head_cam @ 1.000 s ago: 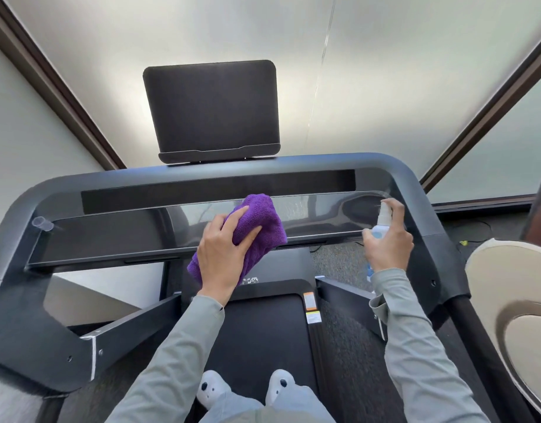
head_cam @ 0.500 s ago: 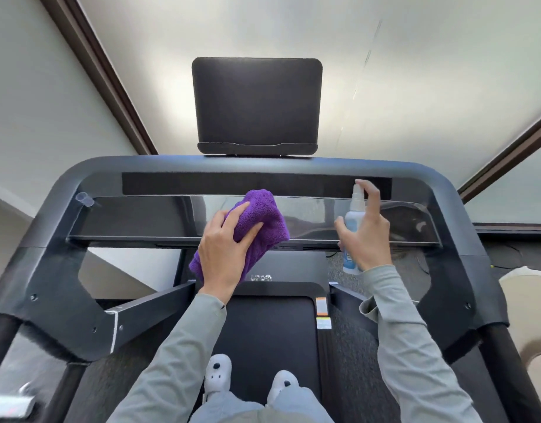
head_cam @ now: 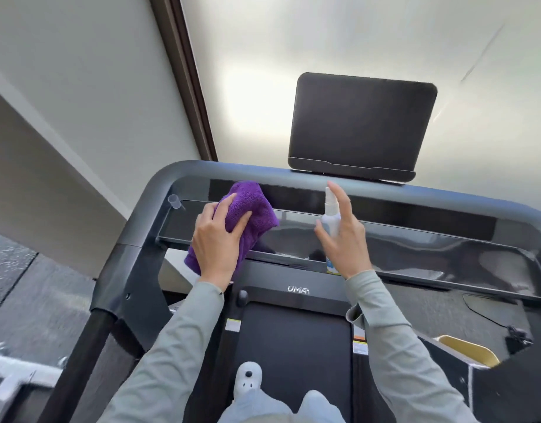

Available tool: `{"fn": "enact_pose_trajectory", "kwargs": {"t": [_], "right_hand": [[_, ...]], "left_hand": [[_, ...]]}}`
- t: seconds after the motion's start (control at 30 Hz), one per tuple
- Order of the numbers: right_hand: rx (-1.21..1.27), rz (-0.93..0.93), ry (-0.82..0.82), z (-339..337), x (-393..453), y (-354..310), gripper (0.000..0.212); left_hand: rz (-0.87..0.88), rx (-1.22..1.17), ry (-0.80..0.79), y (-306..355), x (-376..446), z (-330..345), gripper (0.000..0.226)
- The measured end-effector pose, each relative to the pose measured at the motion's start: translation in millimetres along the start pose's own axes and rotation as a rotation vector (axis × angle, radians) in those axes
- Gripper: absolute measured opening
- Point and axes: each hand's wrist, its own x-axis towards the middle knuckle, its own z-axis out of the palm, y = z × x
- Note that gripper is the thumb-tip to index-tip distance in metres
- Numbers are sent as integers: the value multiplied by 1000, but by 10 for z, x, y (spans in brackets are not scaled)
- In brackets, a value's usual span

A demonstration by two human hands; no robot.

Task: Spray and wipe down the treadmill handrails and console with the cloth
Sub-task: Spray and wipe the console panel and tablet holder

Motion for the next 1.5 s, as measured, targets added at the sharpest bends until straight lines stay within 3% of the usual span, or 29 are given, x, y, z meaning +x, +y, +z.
{"fn": "enact_pose_trajectory", "kwargs": {"t": [0.1, 0.2, 0.27, 0.33, 0.4, 0.5, 0.63, 0.8, 1.0, 1.13, 1.2, 1.27, 1.33, 1.43, 1.5], "right_hand": [[-18, -6, 2, 193, 61, -54, 72], [-29, 19, -6, 305, 79, -75, 74], [-33, 26, -8, 347, 85, -56, 73], [-34, 37, -10, 365, 91, -42, 73], [-30, 37, -14, 375, 105, -41, 74], [-20, 20, -30, 417, 117, -42, 75], [20, 16, -45, 479, 145, -35, 74], [17, 16, -50, 495, 183, -26, 73], [38, -18, -50, 425, 232, -93, 70], [38, -27, -52, 327, 247, -77, 71], [34, -22, -48, 292, 250, -52, 72], [29, -9, -42, 285, 243, -39, 72], [35, -2, -38, 299, 231, -38, 72], [54, -7, -63, 332, 205, -56, 73], [54, -6, -79, 349, 189, -59, 75]], "left_hand": [[-87, -16, 38, -176, 208, 83, 43], [-214, 103, -97, -316, 292, 199, 52], [-132, 402, -214, -394, 312, 229, 65], [72, 548, -223, -464, 377, 192, 76], [250, 495, -271, -566, 432, 178, 83], [215, 396, -398, -659, 417, 175, 88], [146, 446, -280, -598, 388, 225, 71], [153, 641, -291, -509, 409, 300, 85], [78, 405, -256, -435, 462, 237, 46], [78, 244, -8, -363, 522, 23, 34], [163, 262, 130, -317, 568, -83, 33], [199, 315, 164, -244, 622, -117, 36], [167, 421, 45, -179, 637, -53, 44], [87, 527, -328, -265, 562, 159, 62], [97, 518, -461, -443, 503, 272, 71]]}}
